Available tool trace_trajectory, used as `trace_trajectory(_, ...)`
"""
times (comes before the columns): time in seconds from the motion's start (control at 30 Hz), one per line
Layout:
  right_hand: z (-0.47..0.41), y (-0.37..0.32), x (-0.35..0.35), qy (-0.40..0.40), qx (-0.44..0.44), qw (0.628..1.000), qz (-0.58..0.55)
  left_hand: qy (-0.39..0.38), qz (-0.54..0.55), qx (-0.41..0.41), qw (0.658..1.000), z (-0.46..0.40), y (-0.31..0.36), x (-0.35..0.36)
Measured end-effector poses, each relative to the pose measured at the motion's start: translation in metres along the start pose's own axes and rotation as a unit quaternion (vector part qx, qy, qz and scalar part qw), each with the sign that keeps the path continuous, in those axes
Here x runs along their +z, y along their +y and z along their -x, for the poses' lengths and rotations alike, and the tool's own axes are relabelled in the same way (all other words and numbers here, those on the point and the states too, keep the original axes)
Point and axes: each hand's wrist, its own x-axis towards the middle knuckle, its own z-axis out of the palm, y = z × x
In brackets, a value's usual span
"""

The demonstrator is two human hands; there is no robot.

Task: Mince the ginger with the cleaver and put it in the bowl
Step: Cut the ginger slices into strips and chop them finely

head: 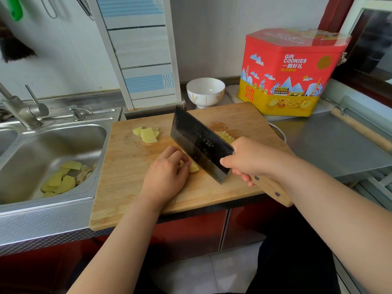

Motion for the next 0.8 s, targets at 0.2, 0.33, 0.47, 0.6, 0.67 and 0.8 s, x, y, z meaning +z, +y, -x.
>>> trace_trajectory(0.2,0.015,-0.025,-0.012,0.017,-0.031,0.996,0.08,-0.001,-0.014,0.004,1.0,-0.001,-0.001,0.002)
trace_trajectory(0.33,0.019,-0.037,-0.009,0.002,-0.028,0.992,0.127,-0.001,-0.013,0.016,1.0,-0.001,-0.002,0.003)
trace_trajectory(0.47,0.013,-0.039,-0.002,-0.003,-0.01,0.989,0.149,-0.004,-0.013,0.018,1.0,-0.001,-0.001,0.002)
trace_trajectory(0.6,0.009,-0.038,0.0,-0.014,-0.006,0.989,0.149,-0.013,-0.009,0.014,1.0,-0.001,-0.001,0.001)
trace_trajectory(0.67,0.008,-0.038,0.002,-0.015,-0.005,0.989,0.146,-0.013,-0.008,0.008,1.0,-0.001,0.0,0.001)
trace_trajectory(0.8,0.004,-0.034,0.017,-0.031,0.008,0.987,0.157,-0.009,-0.008,-0.002,1.0,-0.001,0.0,0.001)
